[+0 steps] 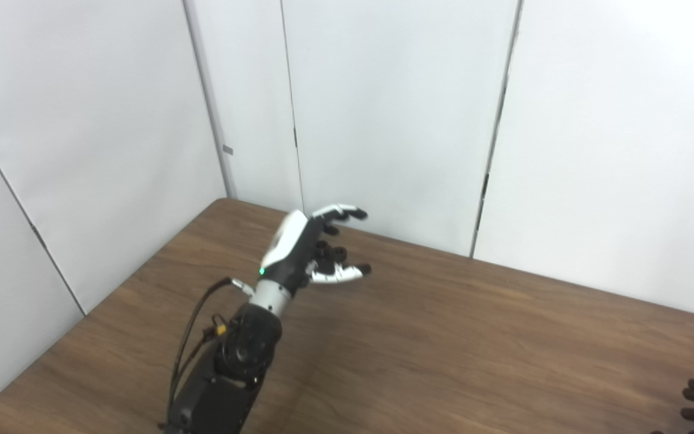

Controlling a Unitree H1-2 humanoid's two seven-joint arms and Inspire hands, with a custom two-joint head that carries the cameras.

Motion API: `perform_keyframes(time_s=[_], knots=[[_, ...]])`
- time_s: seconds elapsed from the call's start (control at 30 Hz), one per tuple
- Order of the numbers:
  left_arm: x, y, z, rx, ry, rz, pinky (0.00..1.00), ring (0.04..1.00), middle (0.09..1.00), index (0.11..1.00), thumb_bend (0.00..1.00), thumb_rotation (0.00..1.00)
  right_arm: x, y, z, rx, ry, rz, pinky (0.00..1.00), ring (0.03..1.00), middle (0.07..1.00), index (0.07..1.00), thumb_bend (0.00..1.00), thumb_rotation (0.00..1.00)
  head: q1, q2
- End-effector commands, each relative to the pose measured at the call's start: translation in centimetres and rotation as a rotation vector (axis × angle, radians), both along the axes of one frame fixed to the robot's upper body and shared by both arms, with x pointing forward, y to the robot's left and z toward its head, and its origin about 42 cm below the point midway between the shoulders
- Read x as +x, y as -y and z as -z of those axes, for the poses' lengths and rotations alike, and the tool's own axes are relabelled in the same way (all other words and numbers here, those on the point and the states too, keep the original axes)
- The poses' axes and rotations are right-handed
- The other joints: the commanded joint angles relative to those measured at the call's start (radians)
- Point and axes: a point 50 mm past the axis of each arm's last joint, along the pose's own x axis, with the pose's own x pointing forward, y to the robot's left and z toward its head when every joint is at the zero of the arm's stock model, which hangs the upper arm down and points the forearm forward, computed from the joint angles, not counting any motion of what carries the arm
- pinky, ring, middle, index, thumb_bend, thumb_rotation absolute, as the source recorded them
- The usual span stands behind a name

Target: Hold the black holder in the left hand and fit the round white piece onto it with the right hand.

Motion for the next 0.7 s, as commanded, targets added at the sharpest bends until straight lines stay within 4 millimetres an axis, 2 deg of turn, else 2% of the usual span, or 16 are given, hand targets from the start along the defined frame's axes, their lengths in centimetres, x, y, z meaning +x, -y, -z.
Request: perform_keyframes(time_s=[0.0, 0.17, 0.2, 0.33, 0.37, 0.43, 0.67], knots=[[0.9, -1.6, -2.9, 0.043, 0.088, -0.079, 0.73, 0.849, 0.855, 0.717, 0.79, 0.05, 0.4, 0.2, -1.9, -0.008, 0.074, -0.003, 0.48, 0.609, 0.681, 0.681, 0.51, 0.0, 0.0, 0.001], [1.7, -3.3, -3.1, 0.044, 0.076, -0.195, 0.74, 0.912, 0.905, 0.728, 0.85, 0.12, 0.3, 0.3, -2.0, -0.006, 0.073, -0.003, 0.48, 0.608, 0.682, 0.683, 0.51, 0.0, 0.003, 0.003], [1.8, -3.5, -3.1, 0.042, 0.072, -0.207, 0.77, 0.949, 0.934, 0.738, 0.87, 0.15, 0.2, 0.3, -2.0, -0.006, 0.074, -0.004, 0.48, 0.608, 0.684, 0.684, 0.51, 0.0, 0.004, 0.003], [2.8, -4.5, -2.5, 0.13, 0.036, -0.291, 0.83, 0.996, 0.993, 0.745, 0.97, 0.26, 0.1, 0.3, -2.1, -0.005, 0.068, -0.005, 0.49, 0.613, 0.689, 0.688, 0.51, 0.0, 0.004, 0.006], [3.0, -4.7, -2.4, 0.147, 0.024, -0.305, 0.91, 0.998, 0.997, 0.751, 0.98, 0.31, 0.1, 0.3, -2.1, -0.005, 0.067, -0.005, 0.49, 0.615, 0.69, 0.689, 0.51, 0.0, 0.004, 0.006], [3.4, -5.0, -2.2, 0.162, -0.004, -0.329, 0.98, 1.0, 1.0, 0.758, 1.0, 0.36, 0.0, 0.3, -2.2, -0.007, 0.067, -0.004, 0.49, 0.616, 0.691, 0.69, 0.51, 0.0, 0.005, 0.009], [4.6, -5.7, -1.4, 0.213, -0.144, -0.406, 1.0, 1.0, 1.0, 0.789, 1.0, 0.53, 0.0, 0.4, -2.4, -0.01, 0.069, 0.001, 0.48, 0.607, 0.686, 0.689, 0.5, 0.0, 0.002, 0.014]])
